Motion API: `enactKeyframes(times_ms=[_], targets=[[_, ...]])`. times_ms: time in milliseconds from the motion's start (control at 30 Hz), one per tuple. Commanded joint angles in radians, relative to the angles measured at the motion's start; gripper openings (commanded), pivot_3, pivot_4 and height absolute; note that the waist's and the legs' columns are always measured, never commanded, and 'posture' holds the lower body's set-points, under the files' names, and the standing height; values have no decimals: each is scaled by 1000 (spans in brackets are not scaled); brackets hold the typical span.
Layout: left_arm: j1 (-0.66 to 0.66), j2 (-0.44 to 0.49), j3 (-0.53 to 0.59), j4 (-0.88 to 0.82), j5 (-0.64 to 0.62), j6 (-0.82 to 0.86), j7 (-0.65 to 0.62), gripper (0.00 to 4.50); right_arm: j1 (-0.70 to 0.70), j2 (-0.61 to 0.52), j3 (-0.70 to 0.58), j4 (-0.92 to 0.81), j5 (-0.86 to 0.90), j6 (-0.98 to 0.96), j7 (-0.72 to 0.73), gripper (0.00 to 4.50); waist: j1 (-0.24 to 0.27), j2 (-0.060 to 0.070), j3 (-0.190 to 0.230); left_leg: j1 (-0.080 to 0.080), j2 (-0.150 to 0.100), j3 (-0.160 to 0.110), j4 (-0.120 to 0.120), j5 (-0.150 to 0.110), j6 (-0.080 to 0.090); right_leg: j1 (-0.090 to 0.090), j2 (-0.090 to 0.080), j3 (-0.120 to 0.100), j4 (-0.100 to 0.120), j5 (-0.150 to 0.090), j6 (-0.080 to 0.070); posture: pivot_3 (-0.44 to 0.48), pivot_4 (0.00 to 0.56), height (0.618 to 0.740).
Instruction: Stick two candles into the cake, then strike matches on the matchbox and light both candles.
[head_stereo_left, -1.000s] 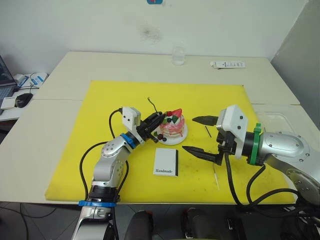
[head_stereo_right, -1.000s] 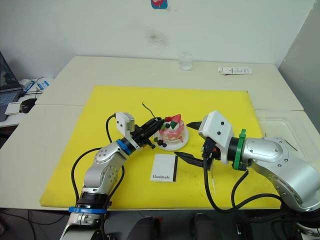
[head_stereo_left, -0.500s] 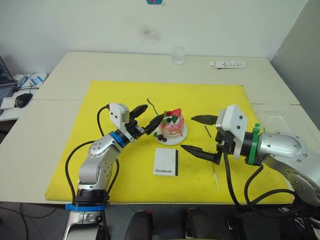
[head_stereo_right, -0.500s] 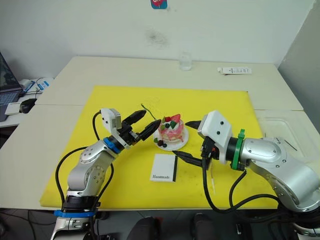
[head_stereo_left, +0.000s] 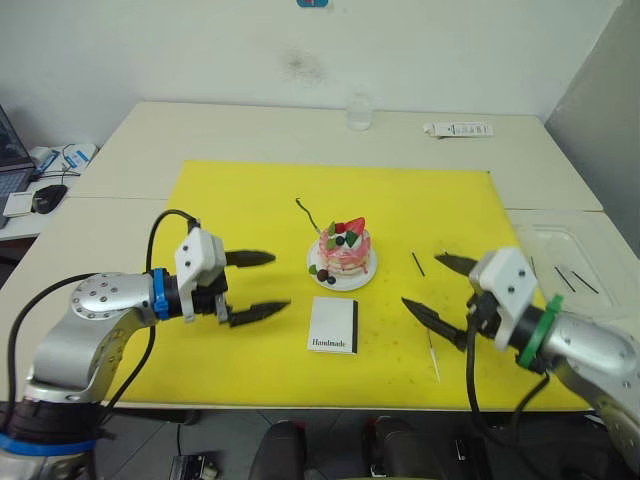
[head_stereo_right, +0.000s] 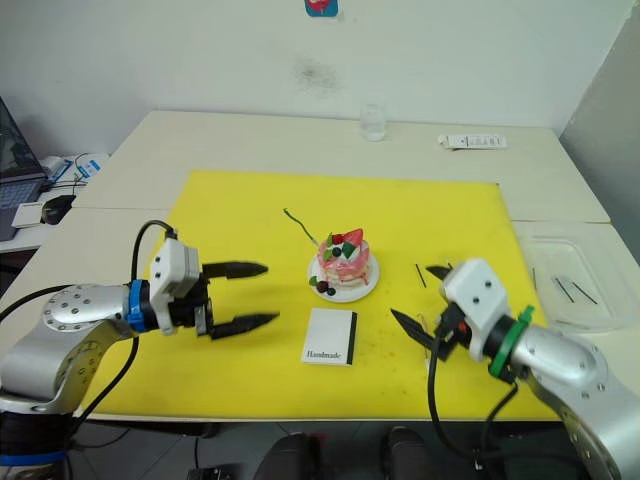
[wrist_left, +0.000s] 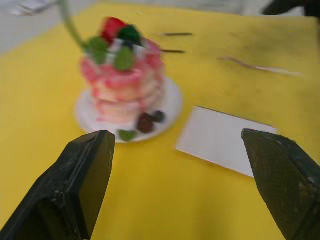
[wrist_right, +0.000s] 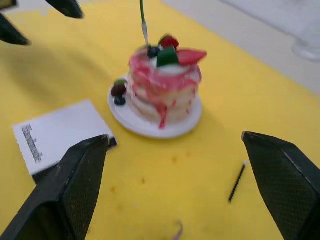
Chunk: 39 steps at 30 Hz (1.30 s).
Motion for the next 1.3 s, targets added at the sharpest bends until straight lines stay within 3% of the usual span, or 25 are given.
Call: enactKeyframes(times_ms=[33,200,333,800,900,1233,1267,1300], targets=[[27,36,-44,-134,-72,52,-81,4479,141,48,-34,-87,-74,-39,-77,4500,0,0,0,1,0,1,0,0,0,0,0,1,0,0,0,0,150,740],[59,21,-73,-227,-112,89,-70,4479,348,94,19,-102,-153,-89,-153,4500,-3,1,0,5,1,1,0,0,0,2,0,2,2,0,-1,0,150,740],[65,10,-82,-243,-114,91,-64,4479,422,122,77,-102,-178,-96,-188,4500,-9,1,0,5,1,1,1,0,0,2,0,2,2,-3,-5,0,150,740],[101,-4,-90,-268,-98,67,-36,4479,273,182,186,-73,-207,128,-267,4500,-9,1,0,4,0,1,0,0,0,2,0,1,2,-1,-3,0,150,740],[98,-4,-90,-268,-97,70,-29,4500,276,199,186,-88,-195,171,-271,3902,-8,1,0,4,0,1,0,0,0,1,0,1,2,-1,-3,0,150,740],[81,-10,-97,-266,-90,80,3,4500,262,251,166,-102,-157,258,-263,375,-9,0,0,4,0,1,0,0,0,2,0,1,2,-1,-3,0,150,740],[79,-12,-96,-263,-91,81,6,4500,257,253,157,-102,-147,260,-261,57,-9,0,0,4,0,1,0,0,0,2,0,2,2,-1,-3,0,150,740],[74,-15,-98,-263,-93,85,12,4500,255,250,143,-102,-140,261,-253,19,-9,0,0,4,0,1,0,0,0,2,0,2,2,-1,-3,0,150,740]])
